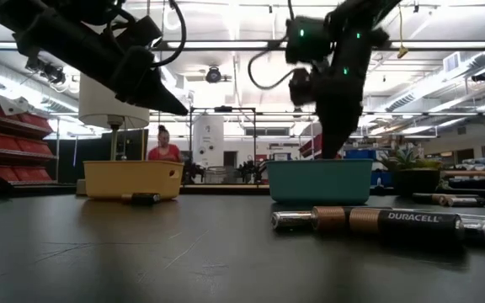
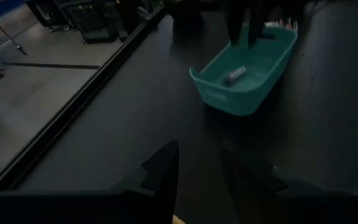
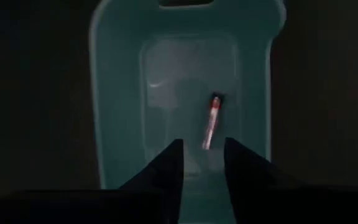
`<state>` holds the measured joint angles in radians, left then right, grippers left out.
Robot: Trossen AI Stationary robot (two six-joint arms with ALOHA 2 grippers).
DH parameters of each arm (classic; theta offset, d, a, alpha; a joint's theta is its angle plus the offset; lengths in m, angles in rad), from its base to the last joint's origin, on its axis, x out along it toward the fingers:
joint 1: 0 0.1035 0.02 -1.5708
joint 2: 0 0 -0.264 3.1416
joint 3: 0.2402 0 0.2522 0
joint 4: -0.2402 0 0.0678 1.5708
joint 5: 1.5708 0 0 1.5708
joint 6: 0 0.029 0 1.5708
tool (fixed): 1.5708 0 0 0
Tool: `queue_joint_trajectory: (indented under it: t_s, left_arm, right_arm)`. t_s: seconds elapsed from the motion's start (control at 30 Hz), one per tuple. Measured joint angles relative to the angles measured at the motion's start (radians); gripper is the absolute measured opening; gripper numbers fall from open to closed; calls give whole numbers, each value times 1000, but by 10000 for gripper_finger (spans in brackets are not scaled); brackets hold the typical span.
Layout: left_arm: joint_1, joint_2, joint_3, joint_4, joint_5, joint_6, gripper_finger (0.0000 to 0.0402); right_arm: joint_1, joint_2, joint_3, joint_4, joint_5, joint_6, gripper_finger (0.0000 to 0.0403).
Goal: Sort batteries
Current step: Put the silver battery into the blue bin
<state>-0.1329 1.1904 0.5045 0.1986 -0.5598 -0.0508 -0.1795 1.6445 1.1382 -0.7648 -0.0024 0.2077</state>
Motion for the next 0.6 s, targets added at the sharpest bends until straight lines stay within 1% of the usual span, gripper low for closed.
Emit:
queue_joint_trajectory:
  t_s: [0.1,0.2,0.3,0.4,0.47,0.6]
  left_arm:
    - [-1,1,0,-12,6,30,136]
    - [-5,1,0,-25,13,42,136]
    - [-6,1,0,-54,19,41,136]
    - [-8,1,0,-94,31,39,136]
    - [-13,1,0,-105,88,35,136]
    - [-33,1,0,-67,302,40,136]
  right_arm:
    - [35,-49,87,-85,119,8,118]
    - [105,-115,153,-116,226,29,119]
    - [197,-189,163,-68,294,56,118]
    - [300,-248,125,49,367,85,118]
    - [363,-261,87,126,384,101,118]
    - [473,-256,-8,279,403,103,114]
